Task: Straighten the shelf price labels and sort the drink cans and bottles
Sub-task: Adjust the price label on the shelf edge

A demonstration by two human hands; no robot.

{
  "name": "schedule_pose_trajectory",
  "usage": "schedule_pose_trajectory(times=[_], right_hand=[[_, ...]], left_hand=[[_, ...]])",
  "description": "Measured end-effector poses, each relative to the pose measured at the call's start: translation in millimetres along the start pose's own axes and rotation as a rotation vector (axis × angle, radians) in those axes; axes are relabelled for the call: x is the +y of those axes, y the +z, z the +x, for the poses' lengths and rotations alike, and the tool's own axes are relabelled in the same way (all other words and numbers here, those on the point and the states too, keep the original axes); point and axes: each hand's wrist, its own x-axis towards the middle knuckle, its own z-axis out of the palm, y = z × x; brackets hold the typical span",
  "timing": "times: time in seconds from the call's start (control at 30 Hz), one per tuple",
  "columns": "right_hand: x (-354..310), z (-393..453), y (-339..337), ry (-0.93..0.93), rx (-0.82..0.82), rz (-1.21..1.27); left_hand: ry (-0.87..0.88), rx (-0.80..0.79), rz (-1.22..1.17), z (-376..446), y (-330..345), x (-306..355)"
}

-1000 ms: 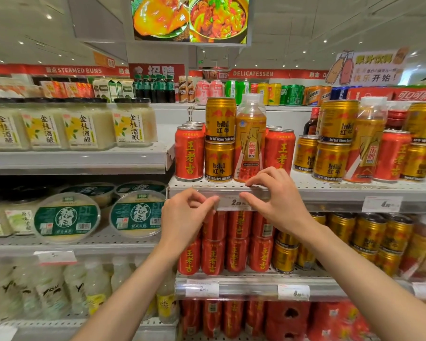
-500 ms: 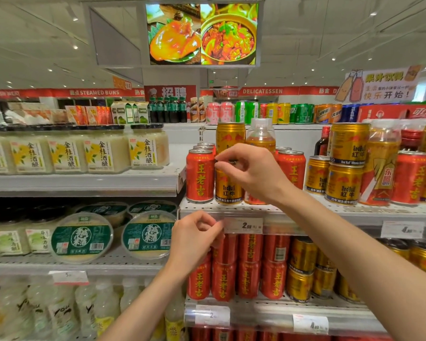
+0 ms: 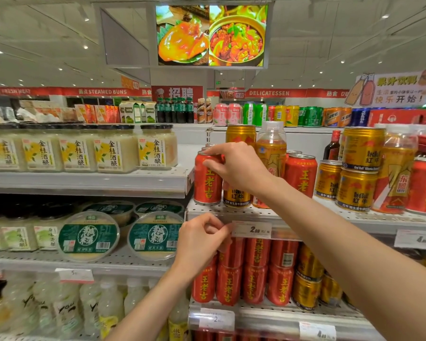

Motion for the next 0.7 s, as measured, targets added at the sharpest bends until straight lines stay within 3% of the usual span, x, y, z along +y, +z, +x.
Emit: schedule_pose_trajectory(times=[0.43,0.7], right_hand=[[2,-11,-3,-0.025,0.021,0.111],[29,-23,-41,-0.082,0.326,0.125]], left_hand=[[0.04,-0.004,0.049,-2,-2,5],[0.052,-0.062,0.031,-2,-5,12]])
